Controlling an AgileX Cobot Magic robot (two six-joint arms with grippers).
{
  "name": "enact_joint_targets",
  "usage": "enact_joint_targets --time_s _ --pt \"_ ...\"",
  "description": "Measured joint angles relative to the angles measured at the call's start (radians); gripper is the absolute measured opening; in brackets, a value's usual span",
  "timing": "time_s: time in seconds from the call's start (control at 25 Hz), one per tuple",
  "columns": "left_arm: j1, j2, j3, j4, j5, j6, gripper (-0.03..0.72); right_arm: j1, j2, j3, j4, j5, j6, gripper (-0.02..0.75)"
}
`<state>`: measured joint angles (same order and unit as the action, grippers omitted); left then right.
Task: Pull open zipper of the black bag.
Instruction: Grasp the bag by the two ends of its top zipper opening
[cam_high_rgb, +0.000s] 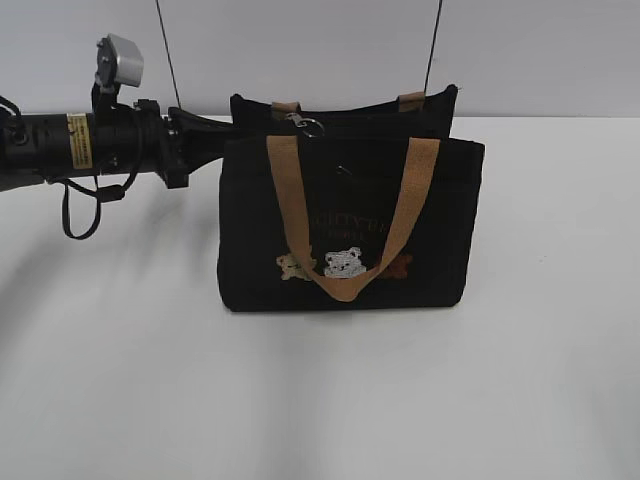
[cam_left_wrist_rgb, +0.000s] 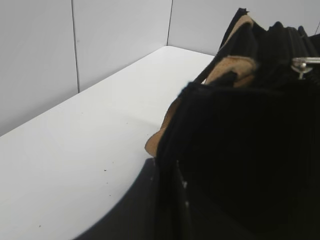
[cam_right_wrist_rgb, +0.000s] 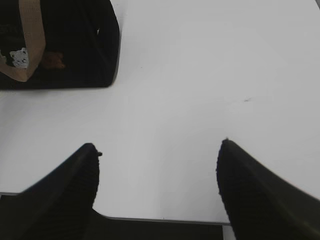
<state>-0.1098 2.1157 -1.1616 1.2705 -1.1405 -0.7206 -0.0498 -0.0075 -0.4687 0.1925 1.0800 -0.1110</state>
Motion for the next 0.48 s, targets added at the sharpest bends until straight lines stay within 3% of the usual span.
enact_joint_targets --time_s 0.24,0.48 --pt "0.000 0.000 0.000 0.002 -0.030 0.000 0.020 0.000 0.028 -0.022 0.063 -0.013 -0.025 0.557" --pt "0.000 0.000 0.000 0.003 -0.034 0.000 0.019 0.000 0.230 -0.165 0.091 -0.018 -0.173 0.557"
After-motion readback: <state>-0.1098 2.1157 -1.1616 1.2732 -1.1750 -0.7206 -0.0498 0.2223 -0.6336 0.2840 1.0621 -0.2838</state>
